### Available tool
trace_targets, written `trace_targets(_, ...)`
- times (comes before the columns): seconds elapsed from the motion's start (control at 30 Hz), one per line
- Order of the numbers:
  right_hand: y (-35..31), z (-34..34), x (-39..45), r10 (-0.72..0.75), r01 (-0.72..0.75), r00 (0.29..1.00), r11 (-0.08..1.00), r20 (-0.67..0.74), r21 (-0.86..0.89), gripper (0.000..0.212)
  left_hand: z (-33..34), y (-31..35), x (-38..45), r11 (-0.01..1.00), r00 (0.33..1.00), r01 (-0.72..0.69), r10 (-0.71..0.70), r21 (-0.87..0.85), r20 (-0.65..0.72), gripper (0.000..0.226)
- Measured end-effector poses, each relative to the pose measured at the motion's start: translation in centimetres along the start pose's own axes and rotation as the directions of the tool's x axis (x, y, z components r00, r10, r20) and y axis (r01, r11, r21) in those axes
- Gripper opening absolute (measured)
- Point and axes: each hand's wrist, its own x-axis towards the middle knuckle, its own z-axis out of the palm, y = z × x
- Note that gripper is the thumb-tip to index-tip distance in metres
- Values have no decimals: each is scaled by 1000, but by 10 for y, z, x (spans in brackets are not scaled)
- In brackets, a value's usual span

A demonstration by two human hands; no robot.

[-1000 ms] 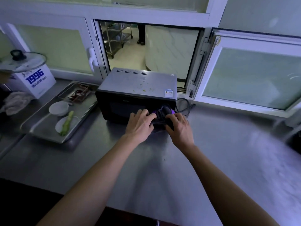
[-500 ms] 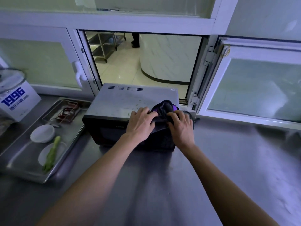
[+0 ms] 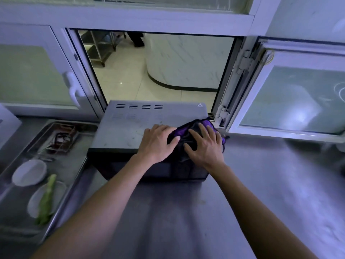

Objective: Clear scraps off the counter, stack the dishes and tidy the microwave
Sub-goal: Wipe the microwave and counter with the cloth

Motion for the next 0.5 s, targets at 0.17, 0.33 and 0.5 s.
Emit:
trace_targets(0.17,-21,16,5,37,-20,983,995,178,-99,83,-6,-26,-6,999,1000,-2,1,36,6,41)
trace_targets(0.33,-43,22,13,53,-22,966,992,253,-124,86,-16,-51,-17,998,1000,-5,6,63,-12,38)
trace_targets(0.5,-84,35,26,48,-15,958,993,284,-115,88,-31,-94,-38,995,998,32,-27,95,-50,38)
